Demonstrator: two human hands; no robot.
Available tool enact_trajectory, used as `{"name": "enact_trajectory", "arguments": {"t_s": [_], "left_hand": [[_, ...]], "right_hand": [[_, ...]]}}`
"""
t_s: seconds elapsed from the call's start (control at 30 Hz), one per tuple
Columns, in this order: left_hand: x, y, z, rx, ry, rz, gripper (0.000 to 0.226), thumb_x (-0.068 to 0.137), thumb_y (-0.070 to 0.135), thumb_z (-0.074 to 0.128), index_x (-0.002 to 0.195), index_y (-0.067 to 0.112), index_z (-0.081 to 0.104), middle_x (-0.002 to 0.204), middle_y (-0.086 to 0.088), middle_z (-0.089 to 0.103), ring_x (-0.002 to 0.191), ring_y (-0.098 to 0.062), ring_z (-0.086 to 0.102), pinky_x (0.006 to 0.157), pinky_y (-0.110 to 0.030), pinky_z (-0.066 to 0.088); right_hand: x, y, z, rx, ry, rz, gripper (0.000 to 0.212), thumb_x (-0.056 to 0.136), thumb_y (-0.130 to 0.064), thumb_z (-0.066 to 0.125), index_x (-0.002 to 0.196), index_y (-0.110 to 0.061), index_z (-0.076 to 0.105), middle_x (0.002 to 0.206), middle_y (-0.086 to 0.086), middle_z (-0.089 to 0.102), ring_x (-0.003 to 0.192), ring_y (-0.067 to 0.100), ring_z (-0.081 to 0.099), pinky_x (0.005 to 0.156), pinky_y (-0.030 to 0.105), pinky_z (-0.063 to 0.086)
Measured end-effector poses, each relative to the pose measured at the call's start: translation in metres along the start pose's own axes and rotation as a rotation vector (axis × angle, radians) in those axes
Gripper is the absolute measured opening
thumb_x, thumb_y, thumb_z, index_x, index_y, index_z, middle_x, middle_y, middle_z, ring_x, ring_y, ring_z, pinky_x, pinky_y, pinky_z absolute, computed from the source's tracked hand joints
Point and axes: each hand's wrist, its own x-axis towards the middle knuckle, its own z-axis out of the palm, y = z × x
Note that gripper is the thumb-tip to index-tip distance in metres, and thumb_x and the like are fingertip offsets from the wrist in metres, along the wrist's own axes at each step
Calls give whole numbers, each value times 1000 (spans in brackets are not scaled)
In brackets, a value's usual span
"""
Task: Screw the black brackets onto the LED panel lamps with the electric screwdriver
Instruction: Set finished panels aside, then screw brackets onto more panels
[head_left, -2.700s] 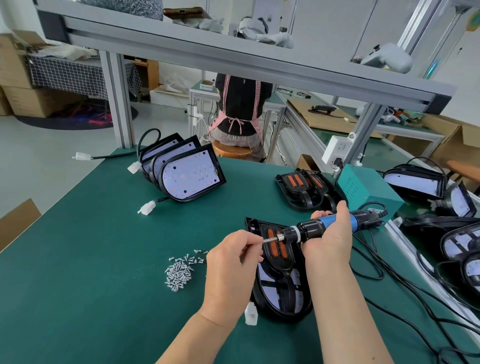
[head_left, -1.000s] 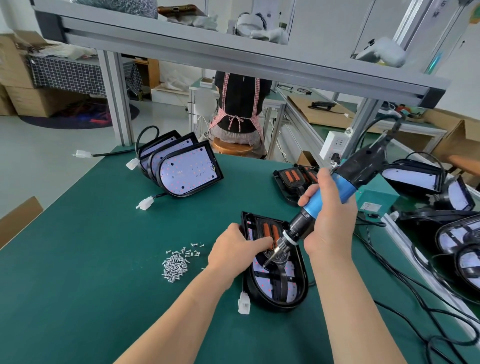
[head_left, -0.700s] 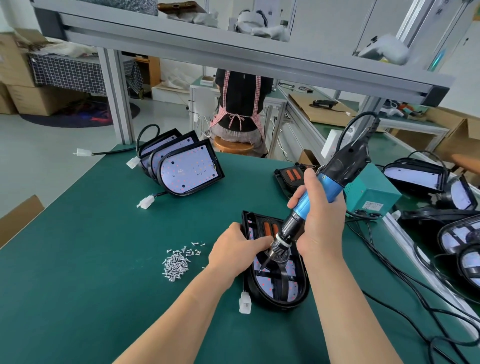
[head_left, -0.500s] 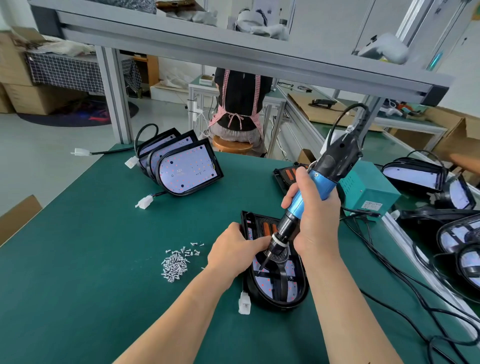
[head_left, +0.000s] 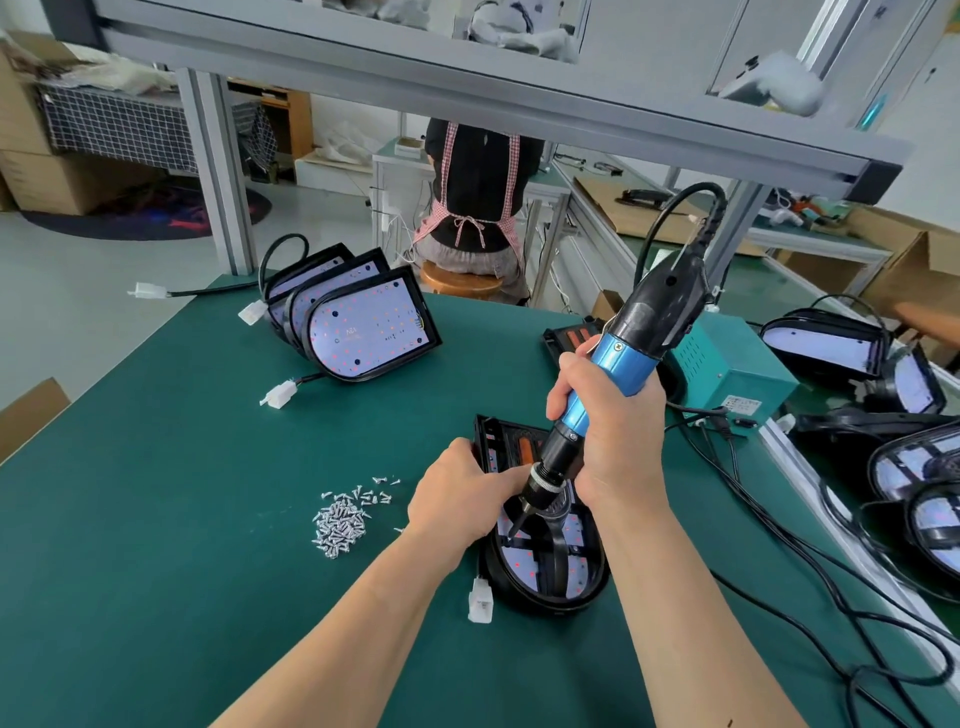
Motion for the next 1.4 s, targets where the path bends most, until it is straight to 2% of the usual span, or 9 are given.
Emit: {"name": "enact_trajectory", "arguments": {"t_s": [0.27, 0.43, 0.67, 0.87, 1.1, 1.2, 1.27, 1.33, 1.4], "left_hand": [[-2, 1, -1, 44, 7, -8, 60, 57, 62, 64, 98, 18, 57, 90, 1, 66, 86, -20, 62, 86, -44, 54], [-5, 4, -3, 15, -29, 3, 69, 52, 69, 64, 98, 19, 56, 94, 3, 67, 90, -20, 64, 88, -45, 53], [-4, 1, -6, -26, -65, 2, 60, 62, 63, 75, 98, 20, 57, 98, 1, 68, 91, -19, 65, 87, -43, 55], [-9, 5, -8, -60, -74, -6, 61, 55, 63, 71, 98, 22, 59, 97, 5, 70, 91, -18, 67, 90, -45, 55], [-9, -1, -9, -35, -57, 41, 59, 64, 69, 69, 99, 22, 66, 98, 5, 72, 92, -15, 68, 89, -42, 56], [-8, -2, -21, -17, 76, 91, 46, 86, 65, 56, 101, 23, 68, 94, 4, 73, 92, -19, 68, 84, -36, 57], [-4, -4, -39, 35, 230, 136, 26, 94, 47, 54, 89, 25, 68, 76, 7, 71, 80, -21, 67, 76, -36, 57], [0, -11, -61, 216, 338, 151, 14, 91, 30, 57, 78, 28, 63, 75, 11, 67, 76, -19, 64, 68, -33, 53], [4, -18, -79, 422, 323, 142, 9, 87, 27, 61, 79, 30, 61, 85, 12, 64, 82, -15, 61, 64, -29, 46]], "right_hand": [[1, 3, 3, 48, -104, 41, 15, 78, -4, 61, 81, -14, 49, 52, 3, 47, 45, 19, 44, 54, 28, 40], [2, 4, -8, 102, -84, 52, 16, 80, -6, 62, 93, -12, 55, 54, 4, 50, 50, 19, 44, 58, 30, 38], [26, -14, -33, 532, 151, 132, 11, 85, -11, 67, 91, -15, 58, 70, -3, 54, 56, 9, 48, 55, 19, 40], [22, 27, -73, 775, 393, 371, 22, 96, -38, 61, 89, -17, 57, 72, -9, 49, 54, 3, 49, 55, 19, 33], [11, 71, -89, 847, 387, 489, 35, 90, -51, 63, 91, -17, 56, 68, -10, 47, 54, 4, 47, 61, 23, 30], [15, 76, -91, 777, 391, 479, 36, 97, -53, 56, 94, -17, 53, 73, -10, 45, 54, 3, 49, 63, 24, 30], [18, 78, -91, 797, 400, 485, 37, 96, -54, 57, 93, -18, 53, 72, -10, 44, 54, 3, 48, 64, 23, 29], [20, 79, -91, 812, 411, 491, 38, 94, -55, 59, 93, -17, 54, 70, -10, 45, 54, 3, 48, 64, 23, 29], [20, 79, -90, 803, 416, 493, 39, 92, -55, 61, 93, -17, 54, 70, -10, 46, 55, 3, 48, 63, 23, 30]]}}
